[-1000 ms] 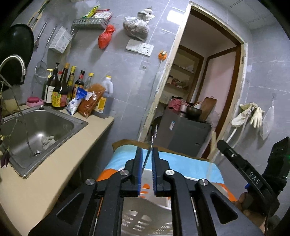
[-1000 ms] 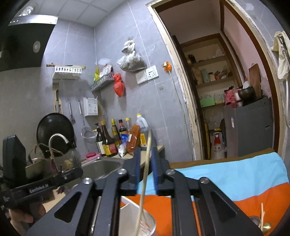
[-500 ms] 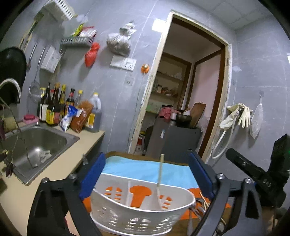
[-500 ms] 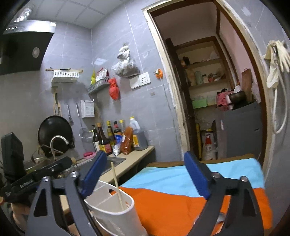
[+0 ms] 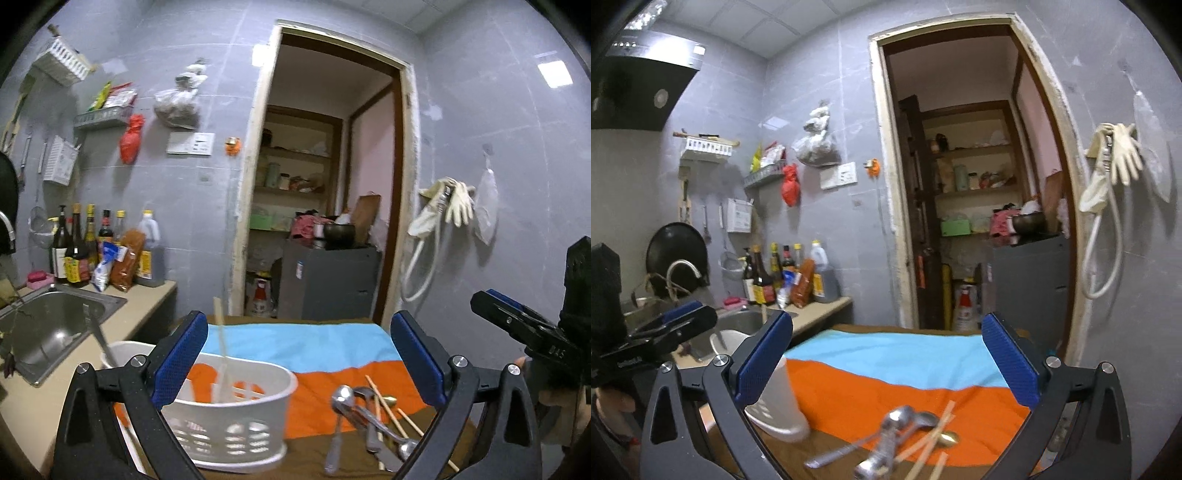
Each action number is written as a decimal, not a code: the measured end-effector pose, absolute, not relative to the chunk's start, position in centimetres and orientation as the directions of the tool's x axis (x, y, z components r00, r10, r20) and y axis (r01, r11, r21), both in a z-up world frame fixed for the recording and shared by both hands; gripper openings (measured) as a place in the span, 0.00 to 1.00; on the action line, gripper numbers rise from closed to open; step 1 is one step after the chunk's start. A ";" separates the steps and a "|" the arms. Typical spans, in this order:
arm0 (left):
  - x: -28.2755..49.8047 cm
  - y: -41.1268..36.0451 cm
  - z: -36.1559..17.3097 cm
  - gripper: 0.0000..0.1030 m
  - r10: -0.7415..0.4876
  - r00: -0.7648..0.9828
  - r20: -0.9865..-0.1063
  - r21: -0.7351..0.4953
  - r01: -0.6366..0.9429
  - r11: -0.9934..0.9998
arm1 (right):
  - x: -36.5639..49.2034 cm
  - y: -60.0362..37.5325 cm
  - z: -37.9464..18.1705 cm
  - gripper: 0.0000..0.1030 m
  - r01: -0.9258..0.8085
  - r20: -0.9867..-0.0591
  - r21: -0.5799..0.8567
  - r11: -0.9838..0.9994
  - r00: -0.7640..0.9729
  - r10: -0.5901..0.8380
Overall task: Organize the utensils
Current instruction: 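Return both tools to the pile and grasp a knife with the left gripper, then grasp a knife with the left gripper while the right grasps another chopstick, then carry the knife and chopstick up over the white caddy with both tools, then open both grippers to drop the knife and chopstick into the caddy, then move both tools back to the remaining spoons and chopsticks on the cloth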
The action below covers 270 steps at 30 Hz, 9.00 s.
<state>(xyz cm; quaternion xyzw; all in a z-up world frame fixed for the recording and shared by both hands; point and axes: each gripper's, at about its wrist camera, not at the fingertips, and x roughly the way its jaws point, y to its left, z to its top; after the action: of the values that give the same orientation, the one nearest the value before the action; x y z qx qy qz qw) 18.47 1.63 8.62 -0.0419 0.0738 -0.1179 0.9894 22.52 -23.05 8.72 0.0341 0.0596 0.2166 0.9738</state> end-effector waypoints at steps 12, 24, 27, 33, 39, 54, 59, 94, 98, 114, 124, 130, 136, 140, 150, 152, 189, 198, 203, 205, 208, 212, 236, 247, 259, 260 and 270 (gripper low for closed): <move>20.4 -4.4 3.9 0.94 -0.313 0.905 -0.289 -0.072 0.305 0.950 | 24.4 -28.7 4.2 1.00 -0.324 -0.275 0.169 0.931 0.891 0.360; 23.3 -8.4 -0.8 0.65 -0.396 0.778 -0.487 -0.081 0.411 0.908 | 27.5 -29.3 -0.9 0.54 -0.337 -0.503 0.227 0.914 0.763 0.406; 24.5 -8.9 -1.5 0.48 -0.424 0.724 -0.544 -0.112 0.439 0.892 | 27.9 -29.2 -1.9 0.45 -0.347 -0.542 0.233 0.909 0.729 0.417; 27.0 -9.0 -2.3 0.25 -0.502 0.604 -0.619 -0.235 0.467 0.853 | 28.5 -29.0 -2.9 0.35 -0.372 -0.591 0.263 0.890 0.667 0.453; 28.9 -9.4 -3.2 0.16 -0.542 0.514 -0.665 -0.341 0.437 0.832 | 28.5 -28.8 -3.0 0.33 -0.384 -0.599 0.262 0.885 0.655 0.461; 31.9 -9.6 -4.3 0.14 -0.546 0.416 -0.727 -0.437 0.333 0.836 | 29.4 -27.9 -3.7 0.31 -0.393 -0.653 0.260 0.882 0.602 0.461; 32.9 -9.8 -4.7 0.12 -0.547 0.394 -0.739 -0.449 0.316 0.835 | 29.5 -27.6 -4.3 0.29 -0.400 -0.678 0.278 0.873 0.562 0.473; 30.9 -10.0 -4.3 0.00 -0.513 0.365 -0.777 -0.362 0.408 0.838 | 32.1 -23.0 -4.1 0.04 -0.332 -0.868 0.289 0.898 0.306 0.392; 29.3 -8.8 -3.3 0.00 -0.557 0.412 -0.721 -0.382 0.434 0.816 | 30.7 -24.1 -4.1 0.03 -0.302 -0.816 0.383 0.873 0.333 0.473; 23.4 -3.3 4.0 0.00 -0.607 0.709 -0.360 -0.357 0.496 0.791 | 24.6 -23.4 3.1 0.03 -0.481 -0.409 0.414 0.773 0.660 0.630; 23.5 2.9 9.1 0.00 -0.535 0.831 -0.151 -0.390 0.447 0.805 | 26.0 -17.3 8.2 0.03 -0.636 -0.063 0.404 0.657 0.698 0.714; 24.6 9.3 10.4 0.00 -0.456 0.886 -0.079 -0.454 0.375 0.808 | 28.0 -13.5 10.4 0.03 -0.688 0.103 0.385 0.615 0.694 0.712; 26.2 15.1 10.0 0.00 -0.363 0.930 -0.052 -0.494 0.292 0.819 | 30.3 -11.1 10.1 0.03 -0.690 0.210 0.391 0.608 0.711 0.672; 26.4 18.0 8.9 0.00 -0.317 0.948 -0.024 -0.514 0.260 0.818 | 31.3 -9.7 9.2 0.03 -0.666 0.198 0.374 0.646 0.738 0.645; 26.3 20.5 5.4 0.00 -0.246 0.969 0.027 -0.556 0.219 0.802 | 31.6 -7.9 6.3 0.03 -0.625 0.161 0.329 0.708 0.776 0.610; 26.4 20.3 5.3 0.00 -0.235 0.971 0.035 -0.548 0.215 0.808 | 31.8 -7.9 5.9 0.03 -0.619 0.149 0.329 0.713 0.780 0.608; 22.2 14.8 5.3 0.51 -0.269 0.954 -0.130 -0.369 0.205 0.907 | 28.9 -9.4 5.7 0.50 -0.642 -0.048 0.207 0.739 0.747 0.663; 20.0 10.4 7.5 0.94 -0.228 0.966 -0.120 -0.264 0.190 0.946 | 25.3 -14.6 7.2 0.95 -0.624 -0.031 0.159 0.765 0.772 0.635; 19.4 7.9 7.9 0.96 -0.226 0.968 -0.109 -0.208 0.200 0.957 | 23.6 -17.9 7.7 1.00 -0.592 -0.031 0.140 0.794 0.798 0.601; 19.2 6.6 7.9 0.96 -0.235 0.966 -0.107 -0.186 0.213 0.959 | 23.1 -19.1 7.8 1.00 -0.577 -0.031 0.140 0.805 0.810 0.586; 19.1 4.9 7.8 0.96 -0.260 0.959 -0.110 -0.163 0.241 0.957 | 22.4 -20.7 7.9 1.00 -0.553 -0.033 0.128 0.823 0.827 0.561; 19.1 2.5 7.3 0.96 -0.292 0.949 -0.122 -0.147 0.273 0.951 | 21.7 -22.9 7.7 1.00 -0.520 -0.042 0.110 0.847 0.849 0.527; 23.3 -7.2 -0.2 0.93 -0.374 0.826 -0.423 -0.072 0.380 0.922 | 25.8 -29.1 1.7 0.79 -0.350 -0.362 0.172 0.921 0.847 0.389; 27.6 -8.1 -2.0 0.46 -0.417 0.708 -0.570 -0.134 0.420 0.897 | 29.7 -28.9 -2.2 0.46 -0.306 -0.582 0.232 0.924 0.717 0.383; 32.6 -9.3 -3.8 0.18 -0.477 0.554 -0.682 -0.234 0.452 0.861 | 33.5 -27.6 -4.0 0.32 -0.333 -0.688 0.251 0.909 0.599 0.409; 32.8 -9.4 -3.9 0.17 -0.479 0.546 -0.688 -0.238 0.454 0.859 | 34.1 -27.5 -4.2 0.31 -0.336 -0.698 0.258 0.906 0.583 0.415; 36.1 -9.3 -4.9 0.09 -0.469 0.467 -0.749 -0.264 0.439 0.859 | 37.0 -27.0 -5.5 0.20 -0.320 -0.724 0.338 0.885 0.512 0.462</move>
<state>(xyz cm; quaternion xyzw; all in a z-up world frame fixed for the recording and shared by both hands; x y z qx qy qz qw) 36.09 -9.32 -4.93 -0.0170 0.4428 -0.2652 0.8563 36.96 -26.96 -5.52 0.0808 0.4390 0.2259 0.8659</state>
